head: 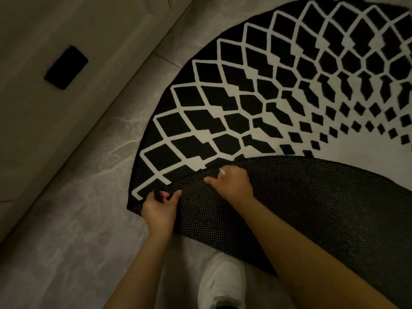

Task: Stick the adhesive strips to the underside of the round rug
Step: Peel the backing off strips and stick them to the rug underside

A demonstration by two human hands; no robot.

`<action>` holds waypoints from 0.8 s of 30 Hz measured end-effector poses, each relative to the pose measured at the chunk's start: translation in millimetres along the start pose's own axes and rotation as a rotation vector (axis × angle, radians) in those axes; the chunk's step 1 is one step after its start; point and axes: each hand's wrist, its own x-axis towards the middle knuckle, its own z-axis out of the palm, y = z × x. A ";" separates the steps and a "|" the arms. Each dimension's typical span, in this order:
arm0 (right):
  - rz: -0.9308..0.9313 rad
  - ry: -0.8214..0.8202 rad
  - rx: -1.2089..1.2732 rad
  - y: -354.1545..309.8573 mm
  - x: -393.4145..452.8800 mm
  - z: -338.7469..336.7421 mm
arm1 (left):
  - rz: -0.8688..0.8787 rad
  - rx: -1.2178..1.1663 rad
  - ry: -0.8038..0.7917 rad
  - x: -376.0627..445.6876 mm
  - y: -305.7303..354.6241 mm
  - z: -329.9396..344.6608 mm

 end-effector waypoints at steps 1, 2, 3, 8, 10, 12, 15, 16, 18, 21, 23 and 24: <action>0.008 0.021 0.010 4.9 2.7 -5.1 | 0.003 0.001 0.000 0.5 -0.7 0.3; 0.015 0.047 0.009 10.4 4.8 -10.4 | 0.002 0.000 0.000 0.5 -0.7 0.3; 0.017 0.072 -0.001 16.3 5.4 -16.6 | -0.001 -0.003 0.002 0.3 -0.7 0.0; -0.054 0.098 0.001 56.0 -4.2 -51.7 | 0.030 0.050 0.014 -5.0 5.4 -1.3; -0.060 0.110 0.059 67.5 -15.7 -71.2 | 0.062 0.125 -0.043 -4.6 10.5 -5.7; -0.044 0.135 0.138 75.3 -34.1 -95.2 | 0.102 0.222 -0.133 -5.3 18.5 -14.3; -0.084 0.169 0.021 82.8 -67.2 -129.7 | 0.072 0.103 -0.216 -24.5 51.1 -31.8; -0.117 0.208 -0.064 85.3 -82.9 -144.8 | 0.035 -0.004 -0.249 -41.0 68.7 -37.9; -0.133 0.268 -0.169 86.8 -110.9 -171.1 | -0.042 -0.199 -0.342 -77.0 105.7 -48.0; -0.092 0.389 -0.169 84.7 -156.8 -214.8 | -0.024 -0.440 -0.516 -135.5 155.3 -66.2; -0.038 0.493 -0.146 84.5 -181.9 -243.6 | 0.026 -0.578 -0.594 -167.7 184.7 -79.1; -0.010 0.549 -0.123 86.1 -201.0 -263.7 | 0.068 -0.618 -0.622 -188.9 201.5 -89.2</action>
